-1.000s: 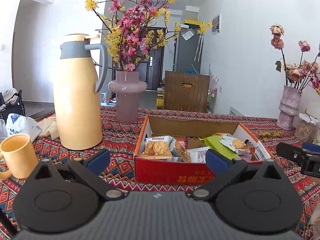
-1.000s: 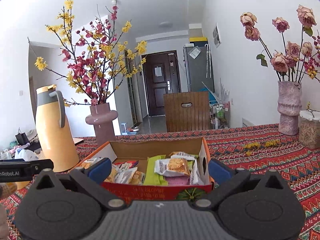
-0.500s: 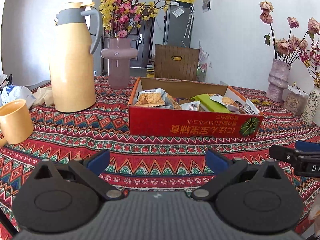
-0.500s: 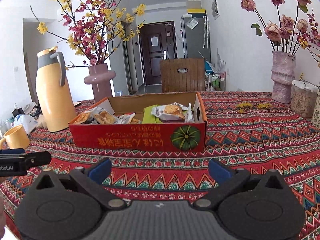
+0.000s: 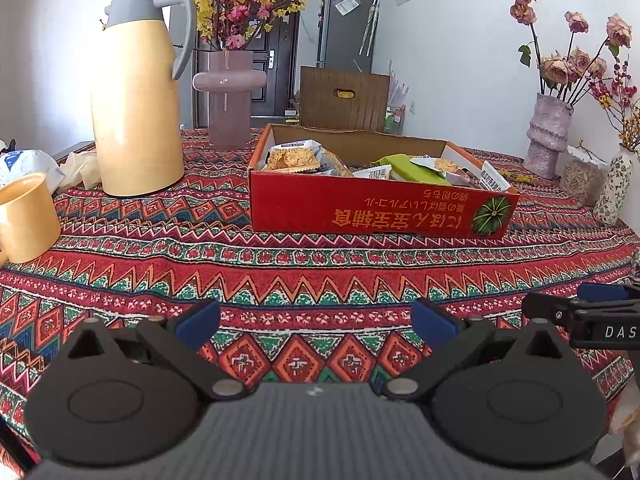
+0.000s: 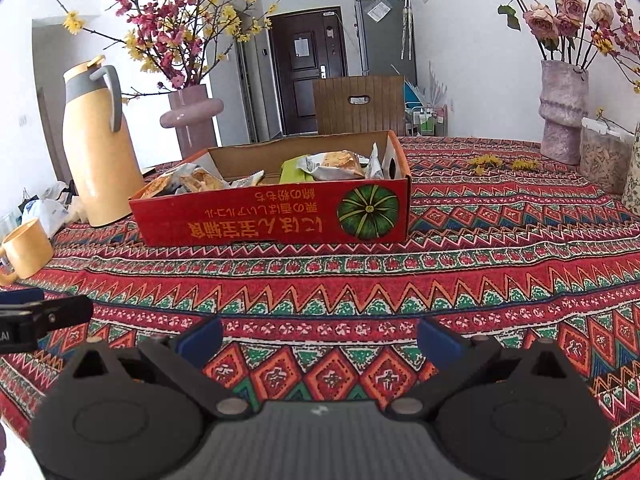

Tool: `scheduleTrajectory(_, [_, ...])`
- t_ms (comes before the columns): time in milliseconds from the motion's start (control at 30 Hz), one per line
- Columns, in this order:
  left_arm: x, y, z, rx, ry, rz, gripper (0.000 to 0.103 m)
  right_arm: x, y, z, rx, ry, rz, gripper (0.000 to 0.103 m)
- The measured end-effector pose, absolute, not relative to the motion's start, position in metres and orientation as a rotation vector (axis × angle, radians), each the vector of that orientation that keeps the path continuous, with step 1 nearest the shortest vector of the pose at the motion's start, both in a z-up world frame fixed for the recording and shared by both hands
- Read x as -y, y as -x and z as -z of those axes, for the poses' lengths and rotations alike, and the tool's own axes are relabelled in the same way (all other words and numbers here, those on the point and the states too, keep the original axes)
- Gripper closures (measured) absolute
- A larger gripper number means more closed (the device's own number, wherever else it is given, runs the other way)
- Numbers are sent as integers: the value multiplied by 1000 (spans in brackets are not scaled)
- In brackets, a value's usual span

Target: Organize snacks

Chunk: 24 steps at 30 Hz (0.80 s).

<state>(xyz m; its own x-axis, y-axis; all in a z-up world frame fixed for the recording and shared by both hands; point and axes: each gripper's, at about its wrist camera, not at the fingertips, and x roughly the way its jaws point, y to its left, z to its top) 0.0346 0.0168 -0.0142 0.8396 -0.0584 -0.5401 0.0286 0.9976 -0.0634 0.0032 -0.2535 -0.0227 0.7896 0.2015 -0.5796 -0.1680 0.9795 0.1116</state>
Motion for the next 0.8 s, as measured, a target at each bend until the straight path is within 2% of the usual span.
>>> scheduleTrajectory(800, [-16,-34,15,-574,54,51,0,253,-4,24,-638,-53,-200,0])
